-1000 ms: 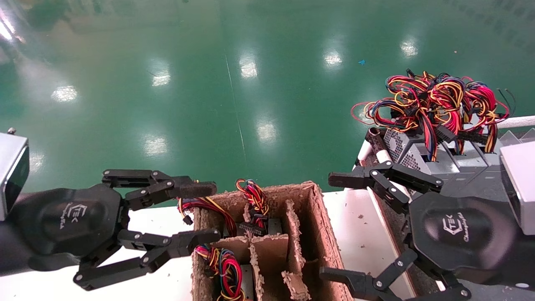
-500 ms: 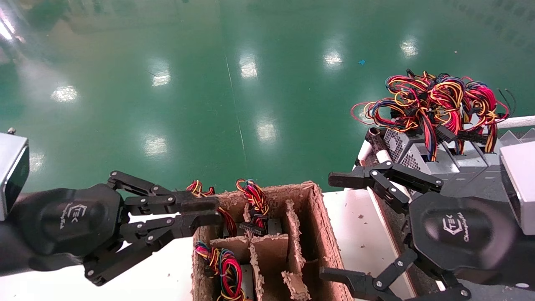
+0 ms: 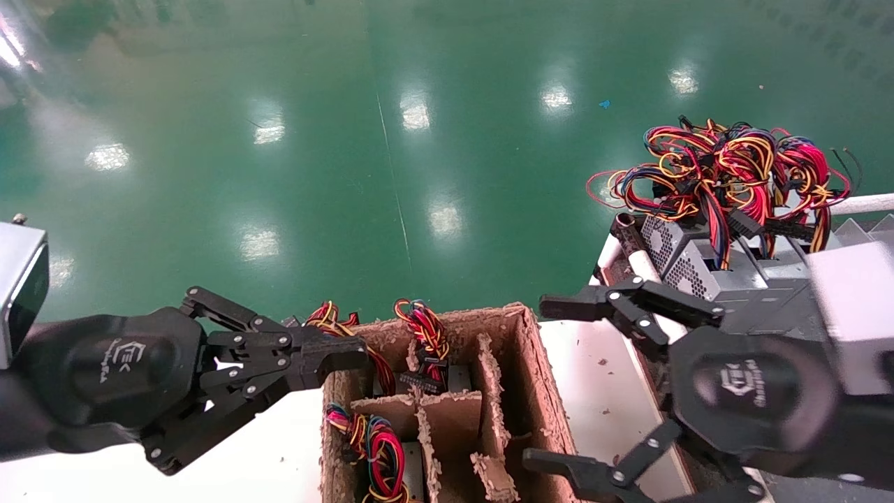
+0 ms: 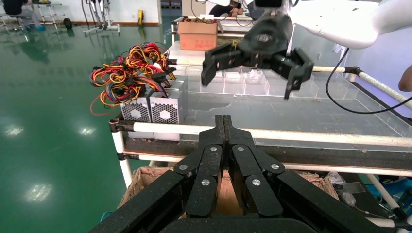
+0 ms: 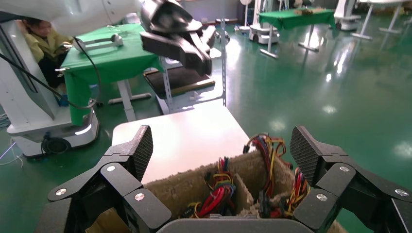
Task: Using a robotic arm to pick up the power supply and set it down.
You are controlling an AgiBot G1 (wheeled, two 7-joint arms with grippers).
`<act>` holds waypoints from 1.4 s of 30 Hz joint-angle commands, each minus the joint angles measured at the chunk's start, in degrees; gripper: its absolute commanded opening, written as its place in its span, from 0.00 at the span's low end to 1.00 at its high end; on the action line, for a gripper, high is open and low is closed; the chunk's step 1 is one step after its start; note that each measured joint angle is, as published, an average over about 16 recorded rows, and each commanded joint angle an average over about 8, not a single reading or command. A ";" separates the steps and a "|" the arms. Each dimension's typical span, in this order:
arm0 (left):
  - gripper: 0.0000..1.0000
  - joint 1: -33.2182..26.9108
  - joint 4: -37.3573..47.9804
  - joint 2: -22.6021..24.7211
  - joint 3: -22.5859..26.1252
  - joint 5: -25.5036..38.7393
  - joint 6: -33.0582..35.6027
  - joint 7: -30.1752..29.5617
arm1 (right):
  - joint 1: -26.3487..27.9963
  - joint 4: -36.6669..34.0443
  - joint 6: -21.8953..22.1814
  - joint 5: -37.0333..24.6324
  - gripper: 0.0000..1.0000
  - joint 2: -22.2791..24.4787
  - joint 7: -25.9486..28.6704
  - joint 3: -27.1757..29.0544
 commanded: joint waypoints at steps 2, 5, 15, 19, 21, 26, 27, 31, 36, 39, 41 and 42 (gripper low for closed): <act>1.00 0.00 0.00 0.00 0.00 0.00 0.00 0.00 | 0.27 -0.59 0.53 -1.25 1.00 -0.88 0.14 -0.80; 1.00 0.00 0.00 0.00 0.00 0.00 0.00 0.00 | 1.13 -2.15 0.96 -3.49 1.00 -2.60 0.26 -2.30; 1.00 -0.01 0.01 0.00 0.01 0.00 0.00 0.01 | 4.64 -8.34 1.68 -12.75 1.00 -10.09 -0.19 -8.59; 1.00 -0.01 0.01 0.00 0.01 -0.01 0.00 0.01 | 5.67 -10.87 1.81 -15.66 1.00 -13.18 -0.35 -10.85; 1.00 -0.01 0.01 0.00 0.01 -0.01 0.00 0.01 | 6.13 -12.17 1.73 -16.79 1.00 -14.57 -0.58 -11.78; 1.00 -0.01 0.01 0.00 0.02 -0.01 0.00 0.01 | 7.03 -15.29 1.21 -19.16 1.00 -17.85 -1.25 -13.93; 1.00 -0.01 0.01 0.00 0.02 -0.01 0.00 0.01 | 7.16 -15.84 1.07 -19.62 1.00 -18.45 -1.37 -14.35; 1.00 -0.01 0.01 0.00 0.02 -0.01 0.00 0.01 | 7.39 -17.86 0.68 -21.45 0.94 -20.54 -2.09 -15.95; 1.00 -0.01 0.01 -0.01 0.02 -0.01 0.00 0.01 | 7.24 -19.82 0.71 -22.98 0.31 -22.10 -3.38 -17.08; 1.00 -0.01 0.01 -0.01 0.02 -0.01 0.00 0.01 | 7.20 -20.83 1.02 -23.31 0.00 -22.70 -4.11 -17.24; 1.00 -0.01 0.01 -0.01 0.02 -0.01 0.00 0.01 | 7.24 -21.53 1.30 -23.40 0.00 -23.12 -4.52 -17.25; 1.00 -0.01 0.01 -0.01 0.02 -0.01 0.00 0.01 | 7.29 -21.90 1.46 -23.44 0.00 -23.34 -4.70 -17.25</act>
